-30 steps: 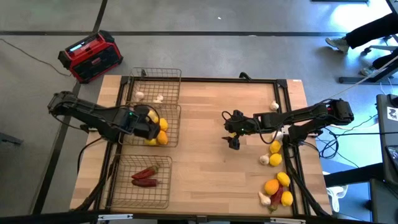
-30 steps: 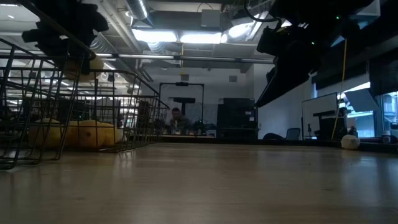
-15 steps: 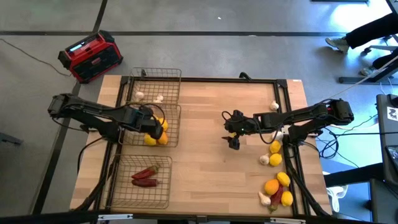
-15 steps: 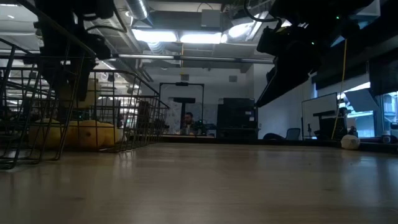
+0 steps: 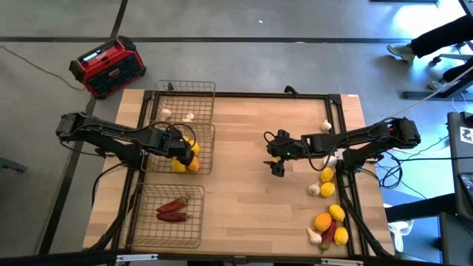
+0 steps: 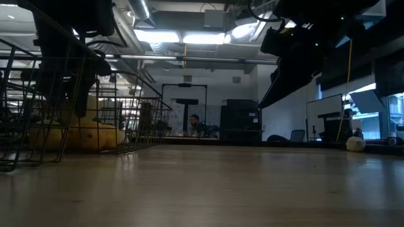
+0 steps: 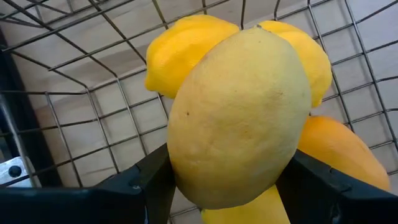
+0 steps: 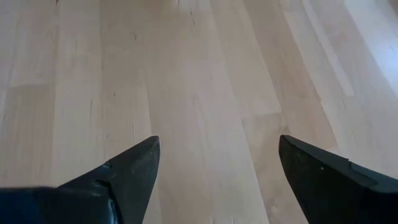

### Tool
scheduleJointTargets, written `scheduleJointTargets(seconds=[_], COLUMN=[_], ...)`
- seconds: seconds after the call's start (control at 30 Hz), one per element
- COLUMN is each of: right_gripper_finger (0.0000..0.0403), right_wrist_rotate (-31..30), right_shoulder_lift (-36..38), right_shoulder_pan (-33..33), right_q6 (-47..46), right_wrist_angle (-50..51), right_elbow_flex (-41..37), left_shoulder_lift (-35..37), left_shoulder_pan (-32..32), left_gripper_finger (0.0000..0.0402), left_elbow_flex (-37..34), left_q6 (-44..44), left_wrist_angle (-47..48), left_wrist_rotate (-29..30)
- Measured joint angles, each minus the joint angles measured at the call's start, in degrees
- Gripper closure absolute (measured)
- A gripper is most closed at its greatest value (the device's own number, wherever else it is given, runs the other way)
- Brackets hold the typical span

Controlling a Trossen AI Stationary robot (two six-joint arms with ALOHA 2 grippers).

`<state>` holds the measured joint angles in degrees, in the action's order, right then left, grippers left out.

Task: Sort produce into baskets
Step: Put the lemon in the middle wire basket

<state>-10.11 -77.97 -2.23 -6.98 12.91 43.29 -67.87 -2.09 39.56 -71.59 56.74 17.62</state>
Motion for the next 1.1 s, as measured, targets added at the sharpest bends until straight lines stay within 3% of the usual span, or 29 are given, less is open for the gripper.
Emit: scheduleJointTargets(seconds=[0.37, 0.7, 1.1], right_gripper_finger=[0.0079, 0.0079, 0.0079], right_wrist_rotate=[0.0, 0.0, 0.0], right_shoulder_lift=[0.0, 0.0, 0.0], right_shoulder_pan=[0.0, 0.0, 0.0], right_q6=[0.0, 0.0, 0.0], right_wrist_angle=[0.0, 0.0, 0.0], right_elbow_flex=[0.0, 0.0, 0.0], left_shoulder_lift=[-0.1, -0.3, 2.5], left_shoulder_pan=[0.0, 0.0, -1.1], left_gripper_finger=[0.0171, 0.0106, 0.0101], left_elbow_flex=[-0.2, -0.5, 2.4], left_q6=[4.1, 4.1, 4.5], left_wrist_angle=[-3.5, -3.4, 0.0], left_wrist_rotate=[-0.4, -1.6, -1.2])
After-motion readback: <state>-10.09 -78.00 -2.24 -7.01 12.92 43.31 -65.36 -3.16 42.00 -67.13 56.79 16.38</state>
